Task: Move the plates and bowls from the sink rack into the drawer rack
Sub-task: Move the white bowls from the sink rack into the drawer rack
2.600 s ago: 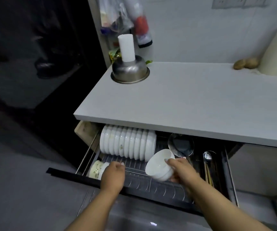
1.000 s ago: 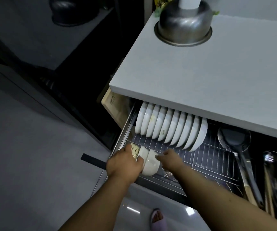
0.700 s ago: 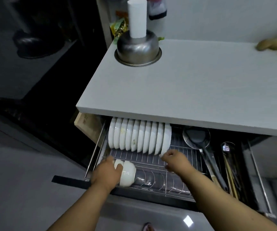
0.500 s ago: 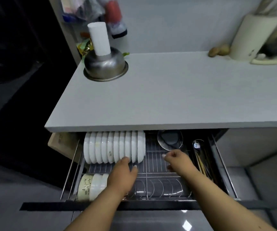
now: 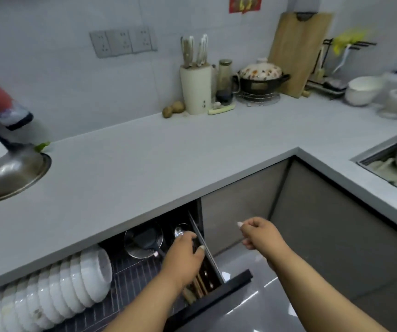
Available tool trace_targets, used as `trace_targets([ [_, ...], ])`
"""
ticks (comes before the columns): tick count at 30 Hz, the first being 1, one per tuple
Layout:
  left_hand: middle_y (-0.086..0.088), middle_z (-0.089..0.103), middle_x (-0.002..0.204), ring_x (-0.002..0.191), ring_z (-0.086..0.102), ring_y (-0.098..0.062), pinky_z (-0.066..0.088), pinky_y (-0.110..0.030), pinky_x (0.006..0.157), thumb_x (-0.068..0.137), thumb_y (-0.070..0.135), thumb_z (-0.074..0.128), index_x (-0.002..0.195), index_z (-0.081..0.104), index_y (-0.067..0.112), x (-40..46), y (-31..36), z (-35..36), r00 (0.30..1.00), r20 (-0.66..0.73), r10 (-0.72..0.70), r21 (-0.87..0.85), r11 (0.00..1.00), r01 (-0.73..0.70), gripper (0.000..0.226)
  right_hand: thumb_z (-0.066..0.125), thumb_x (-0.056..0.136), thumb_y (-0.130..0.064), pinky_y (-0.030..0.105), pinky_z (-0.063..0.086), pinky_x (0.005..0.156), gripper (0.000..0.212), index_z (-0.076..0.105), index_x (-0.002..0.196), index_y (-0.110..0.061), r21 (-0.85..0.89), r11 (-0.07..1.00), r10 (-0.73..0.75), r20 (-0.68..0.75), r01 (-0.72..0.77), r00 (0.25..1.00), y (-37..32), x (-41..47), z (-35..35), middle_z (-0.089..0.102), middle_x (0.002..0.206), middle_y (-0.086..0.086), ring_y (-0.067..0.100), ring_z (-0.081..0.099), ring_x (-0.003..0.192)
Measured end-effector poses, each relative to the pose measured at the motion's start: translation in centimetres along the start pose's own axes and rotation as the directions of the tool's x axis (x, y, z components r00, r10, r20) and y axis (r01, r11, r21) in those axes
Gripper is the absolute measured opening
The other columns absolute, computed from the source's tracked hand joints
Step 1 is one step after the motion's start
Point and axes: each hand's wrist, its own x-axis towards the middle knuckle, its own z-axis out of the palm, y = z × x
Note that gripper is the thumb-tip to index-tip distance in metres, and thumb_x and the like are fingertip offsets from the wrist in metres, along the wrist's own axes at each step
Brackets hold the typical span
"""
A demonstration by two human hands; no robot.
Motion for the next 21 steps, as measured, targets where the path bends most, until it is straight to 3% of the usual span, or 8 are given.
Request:
trace_targets([
  [7, -0.001, 0.051, 0.127, 0.114, 0.051, -0.015, 0.037, -0.02, 0.092, 0.094, 0.035, 0.052, 0.132, 0.047, 0.018, 4.6, 11.4, 8.2, 0.984, 0.086, 0.156, 0.075, 0.984, -0.162, 0.042, 0.063, 0.089, -0.018, 0.024, 0.04, 0.049, 0.019, 0.054, 0.073, -0.013, 0.125, 0.992, 0.043, -0.112, -0.028, 0.993, 2.3, 3.2, -13.9, 0.054, 0.065, 0.006, 0.013, 0.048, 0.048],
  [18, -0.004, 0.05, 0.119, 0.094, 0.051, -0.014, 0.039, -0.022, 0.084, 0.092, 0.034, 0.052, 0.129, 0.048, 0.016, 9.1, 26.3, 20.3, 0.906, 0.267, 0.327, 0.136, 0.918, -0.371, 0.041, 0.061, 0.091, -0.02, 0.027, 0.046, 0.056, 0.021, 0.057, 0.073, -0.011, 0.224, 0.974, 0.114, -0.335, -0.039, 0.935, 5.3, 4.3, -31.8, 0.06, 0.067, 0.007, 0.018, 0.054, 0.057],
  [21, -0.003, 0.048, 0.124, 0.1, 0.054, -0.015, 0.041, -0.023, 0.088, 0.092, 0.034, 0.052, 0.13, 0.048, 0.017, 10.2, 28.9, 21.9, 0.881, 0.301, 0.366, 0.14, 0.896, -0.421, 0.041, 0.061, 0.091, -0.02, 0.028, 0.049, 0.059, 0.019, 0.058, 0.076, -0.01, 0.248, 0.967, 0.148, -0.378, -0.054, 0.914, 5.9, 4.4, -34.2, 0.063, 0.072, 0.01, 0.021, 0.058, 0.062],
])
